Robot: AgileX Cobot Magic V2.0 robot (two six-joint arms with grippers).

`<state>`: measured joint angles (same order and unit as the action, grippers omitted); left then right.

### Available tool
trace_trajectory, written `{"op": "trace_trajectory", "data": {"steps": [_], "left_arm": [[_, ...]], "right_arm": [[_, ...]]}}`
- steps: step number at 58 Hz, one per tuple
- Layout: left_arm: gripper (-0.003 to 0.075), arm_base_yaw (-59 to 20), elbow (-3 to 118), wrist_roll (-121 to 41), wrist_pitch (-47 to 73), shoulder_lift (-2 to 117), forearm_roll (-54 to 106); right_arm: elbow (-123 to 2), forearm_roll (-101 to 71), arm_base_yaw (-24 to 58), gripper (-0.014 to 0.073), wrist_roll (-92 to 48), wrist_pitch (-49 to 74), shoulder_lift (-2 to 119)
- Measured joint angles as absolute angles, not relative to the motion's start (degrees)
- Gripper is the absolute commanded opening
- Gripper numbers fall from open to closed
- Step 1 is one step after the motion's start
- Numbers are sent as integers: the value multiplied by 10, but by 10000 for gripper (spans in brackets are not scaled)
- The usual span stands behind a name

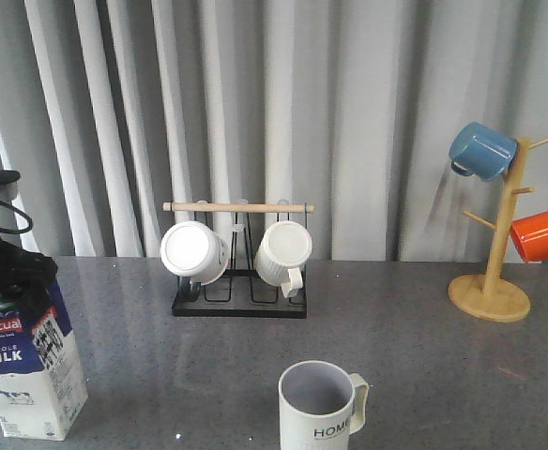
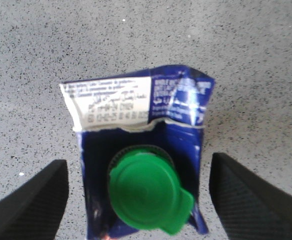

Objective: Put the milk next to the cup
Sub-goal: 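Lift the milk carton with the left gripper toward the mug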

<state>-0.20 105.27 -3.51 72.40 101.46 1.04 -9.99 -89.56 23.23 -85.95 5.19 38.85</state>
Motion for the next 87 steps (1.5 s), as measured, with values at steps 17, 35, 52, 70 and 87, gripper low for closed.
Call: {"op": "trace_trajectory", "data": {"steps": [17,35,52,70,87], "left_arm": [[516,-2,1053,-35,714,1032,0],[305,-2,1053,-35,704,1046,0],[90,-2,1053,-35,704,1044,17],[5,-2,1053,-120,673,982,186],[-8,-29,1105,-182,644,955,351]], "right_arm": [[-100,-896,232,-8,-860,52,388],[-100,-896,232,-8,-860,51,388],[-100,-896,232,-8,-860,51,388],[-100,-896,232,-8,-860,51,388],[-100,-896,232,-8,-860,51,388]]}}
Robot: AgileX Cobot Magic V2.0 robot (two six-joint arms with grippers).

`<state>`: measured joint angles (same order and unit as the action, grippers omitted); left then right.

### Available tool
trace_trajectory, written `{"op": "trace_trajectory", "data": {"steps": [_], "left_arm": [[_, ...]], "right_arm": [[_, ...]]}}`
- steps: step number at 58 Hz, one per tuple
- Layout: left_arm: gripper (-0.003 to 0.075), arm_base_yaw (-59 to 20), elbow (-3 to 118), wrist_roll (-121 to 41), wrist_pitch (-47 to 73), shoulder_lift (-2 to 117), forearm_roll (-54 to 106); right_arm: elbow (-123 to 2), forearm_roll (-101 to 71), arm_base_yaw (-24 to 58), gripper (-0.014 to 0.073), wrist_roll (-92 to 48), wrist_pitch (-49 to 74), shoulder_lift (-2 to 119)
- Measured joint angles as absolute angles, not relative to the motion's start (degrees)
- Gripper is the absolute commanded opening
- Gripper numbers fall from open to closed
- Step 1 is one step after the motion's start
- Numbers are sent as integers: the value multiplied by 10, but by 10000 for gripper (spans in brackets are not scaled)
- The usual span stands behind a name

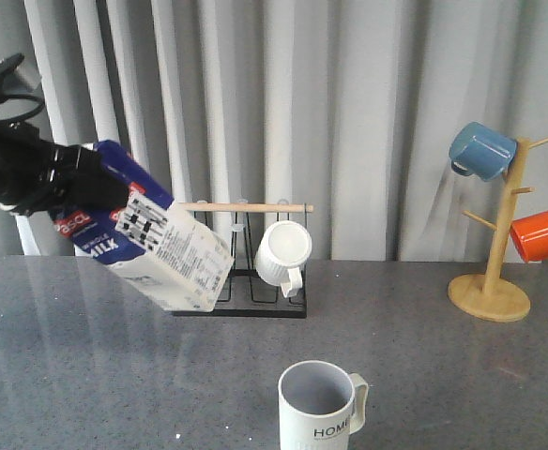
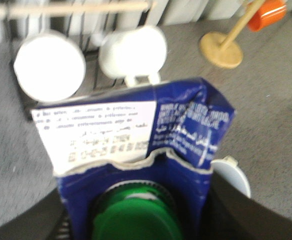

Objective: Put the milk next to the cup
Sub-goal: 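Lift the milk carton with the left gripper toward the mug, then lower the carton onto the table beside the white mug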

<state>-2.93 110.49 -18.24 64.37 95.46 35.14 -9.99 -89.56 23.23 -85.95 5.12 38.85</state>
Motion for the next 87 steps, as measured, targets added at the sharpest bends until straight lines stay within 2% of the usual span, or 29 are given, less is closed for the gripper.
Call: {"op": "trace_trajectory", "data": {"steps": [20,52,71,87], "left_arm": [[-8,-131,1173,-120,664,1007,250],[-8,-166,1173,-76,720,1113,196],[152,-166,1173,-71,720,1132,185],[387,-166,1173,-71,720,1132,191]], "right_arm": [[-100,-896,232,-8,-860,52,388],[-100,-896,232,-8,-860,64,388],[-100,-896,232,-8,-860,66,388],[-100,-896,232,-8,-860,66,388]]}}
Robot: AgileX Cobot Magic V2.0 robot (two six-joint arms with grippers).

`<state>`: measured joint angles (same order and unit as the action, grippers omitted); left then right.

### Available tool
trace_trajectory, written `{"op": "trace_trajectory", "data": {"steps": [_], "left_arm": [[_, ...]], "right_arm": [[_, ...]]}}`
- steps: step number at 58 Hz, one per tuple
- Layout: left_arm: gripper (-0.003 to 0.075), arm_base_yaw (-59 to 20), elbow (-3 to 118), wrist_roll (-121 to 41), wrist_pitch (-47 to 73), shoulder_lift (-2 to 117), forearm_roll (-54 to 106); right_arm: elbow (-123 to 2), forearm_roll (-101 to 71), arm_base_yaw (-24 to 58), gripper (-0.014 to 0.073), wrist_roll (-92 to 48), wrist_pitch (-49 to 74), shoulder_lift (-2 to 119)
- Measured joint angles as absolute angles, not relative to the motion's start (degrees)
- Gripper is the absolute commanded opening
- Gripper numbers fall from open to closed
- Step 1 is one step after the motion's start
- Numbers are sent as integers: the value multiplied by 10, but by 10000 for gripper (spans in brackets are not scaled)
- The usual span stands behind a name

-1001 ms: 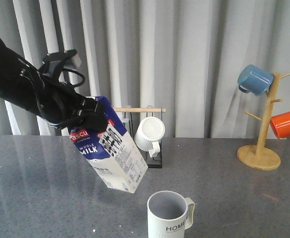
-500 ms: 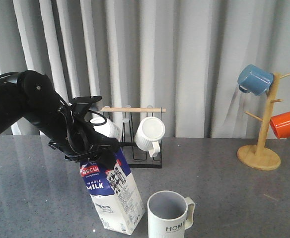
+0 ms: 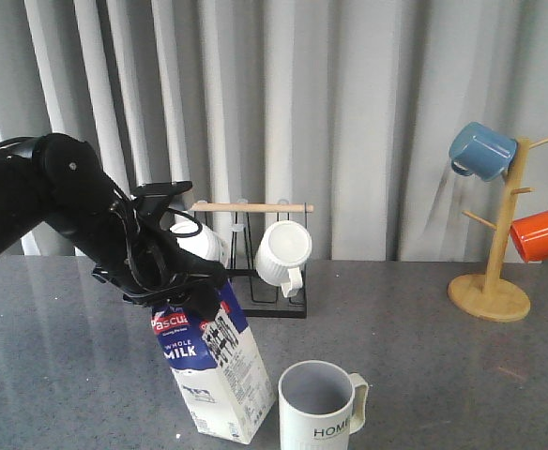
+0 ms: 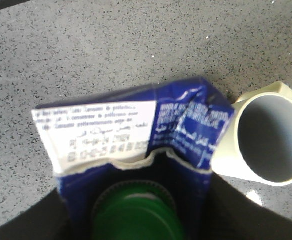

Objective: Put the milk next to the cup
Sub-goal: 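Lower the carton onto the table beside the white mug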

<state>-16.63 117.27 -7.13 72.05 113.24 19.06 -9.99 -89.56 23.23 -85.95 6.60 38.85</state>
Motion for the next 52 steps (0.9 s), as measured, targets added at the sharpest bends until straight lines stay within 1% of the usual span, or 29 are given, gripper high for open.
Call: {"op": "trace_trajectory", "data": {"steps": [8,16,52], "left_arm": [[484,-166,1173,-71,720,1132,199],[530,-166,1173,-71,720,1132,200],[536,-166,1173,-63,720,1116,200]], "right_arm": [[-100,-896,232,-8,-860,66,388],[-100,-896,232,-8,-860,66,388],[-100,-896,232,-8,-860,65,388]]}}
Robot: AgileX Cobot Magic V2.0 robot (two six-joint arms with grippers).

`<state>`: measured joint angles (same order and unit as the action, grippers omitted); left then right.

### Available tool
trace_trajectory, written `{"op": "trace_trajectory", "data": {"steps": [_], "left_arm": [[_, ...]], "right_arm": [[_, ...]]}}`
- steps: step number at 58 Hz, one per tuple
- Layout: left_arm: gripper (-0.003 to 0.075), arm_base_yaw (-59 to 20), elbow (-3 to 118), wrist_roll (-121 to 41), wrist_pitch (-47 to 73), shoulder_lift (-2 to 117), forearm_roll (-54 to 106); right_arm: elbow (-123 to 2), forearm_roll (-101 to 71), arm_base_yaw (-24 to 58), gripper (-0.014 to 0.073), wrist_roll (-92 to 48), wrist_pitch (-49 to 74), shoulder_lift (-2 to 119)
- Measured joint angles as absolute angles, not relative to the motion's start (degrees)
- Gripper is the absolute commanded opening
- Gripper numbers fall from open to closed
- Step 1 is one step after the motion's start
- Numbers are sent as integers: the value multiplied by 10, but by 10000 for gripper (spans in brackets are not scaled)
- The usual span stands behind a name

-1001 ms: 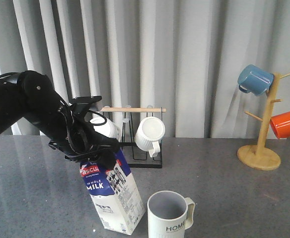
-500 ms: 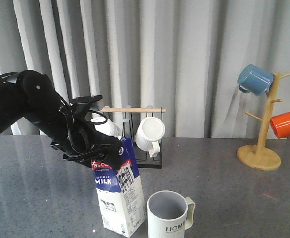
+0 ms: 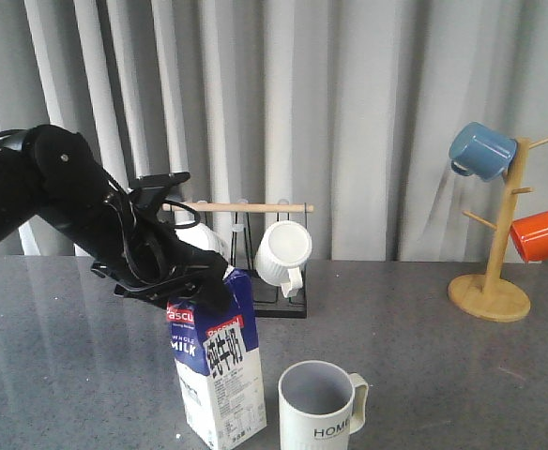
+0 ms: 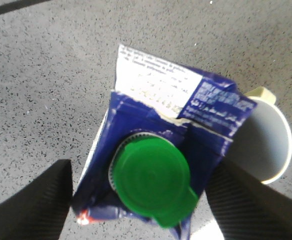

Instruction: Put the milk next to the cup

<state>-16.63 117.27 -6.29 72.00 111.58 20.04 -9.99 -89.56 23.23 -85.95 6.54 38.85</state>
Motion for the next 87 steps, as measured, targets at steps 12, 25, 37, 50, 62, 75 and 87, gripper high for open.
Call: {"op": "trace_trajectory", "data": {"steps": [12,25,37,50,62,75,87], "left_arm": [[536,-166,1173,-54,720,1076,199],[511,-166,1173,-54,721,1007,199],[296,-166,1173,-54,724,915,197],[-8,-166,1159,-54,730,798,136],[-8,-166,1044,-53,723,662,72],[-8,-166,859,-53,634,479,64],[-7,-166,727,-53,616,345,64]], "right_arm": [[-100,-896,232,-8,-860,65,388],[-100,-896,232,-7,-860,42,388],[-112,-927,232,-5,-860,-81,388],[-161,-932,232,-4,-866,-192,388],[-171,-938,232,-4,-866,-213,388],[-171,-945,232,-4,-866,-213,388],[-171,-945,232,-4,-866,-213,388]]}}
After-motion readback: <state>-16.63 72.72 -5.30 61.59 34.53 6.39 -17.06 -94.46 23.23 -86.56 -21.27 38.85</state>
